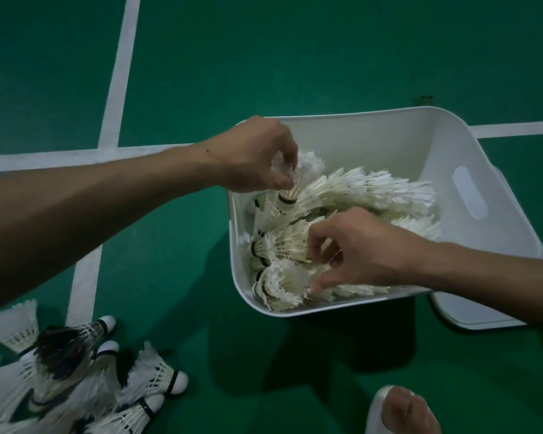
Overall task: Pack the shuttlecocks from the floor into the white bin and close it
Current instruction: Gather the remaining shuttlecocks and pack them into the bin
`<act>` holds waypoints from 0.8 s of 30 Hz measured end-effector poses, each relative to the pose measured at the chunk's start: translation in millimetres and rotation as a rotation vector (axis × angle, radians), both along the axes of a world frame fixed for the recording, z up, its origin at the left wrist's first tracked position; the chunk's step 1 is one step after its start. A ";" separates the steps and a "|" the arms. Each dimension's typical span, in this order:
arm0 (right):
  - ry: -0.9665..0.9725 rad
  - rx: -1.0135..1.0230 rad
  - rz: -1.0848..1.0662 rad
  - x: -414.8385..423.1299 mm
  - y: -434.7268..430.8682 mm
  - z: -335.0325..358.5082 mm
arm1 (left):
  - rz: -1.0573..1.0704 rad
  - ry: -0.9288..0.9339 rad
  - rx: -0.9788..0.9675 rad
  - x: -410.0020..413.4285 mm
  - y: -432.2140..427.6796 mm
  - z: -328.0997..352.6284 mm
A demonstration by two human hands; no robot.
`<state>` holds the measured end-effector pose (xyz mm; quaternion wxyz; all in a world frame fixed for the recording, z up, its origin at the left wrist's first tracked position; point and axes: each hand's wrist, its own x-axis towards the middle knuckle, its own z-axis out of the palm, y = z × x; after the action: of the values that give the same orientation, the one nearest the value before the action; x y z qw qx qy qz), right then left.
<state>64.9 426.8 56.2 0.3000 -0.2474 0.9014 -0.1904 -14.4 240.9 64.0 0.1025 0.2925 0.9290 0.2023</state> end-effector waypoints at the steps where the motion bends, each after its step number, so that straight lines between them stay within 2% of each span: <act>1: 0.033 -0.016 -0.060 -2.6 4.1 0.9 | -0.026 0.006 0.010 1.9 1.4 1.1; 5: 0.169 -0.141 -0.406 -12.4 21.9 4.0 | -0.115 0.024 0.042 11.0 8.0 5.7; 8: 0.147 -0.287 -0.561 -12.1 28.9 8.2 | -0.191 -0.007 0.049 18.2 14.7 8.8; 13: -0.012 -0.388 -0.490 -6.2 28.7 13.4 | -0.258 -0.078 0.067 28.4 21.3 8.9; 18: -0.043 -0.388 -0.453 -6.7 30.0 13.8 | -0.176 -0.176 0.167 30.9 16.9 4.5; 24: -0.017 -0.219 -0.183 -1.6 26.1 15.0 | -0.212 -0.030 -0.072 11.7 -0.6 -3.3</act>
<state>63.3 452.8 71.1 0.2601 -0.1937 0.8914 -0.3164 -2.8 240.3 60.7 0.1477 0.3821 0.8979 0.1611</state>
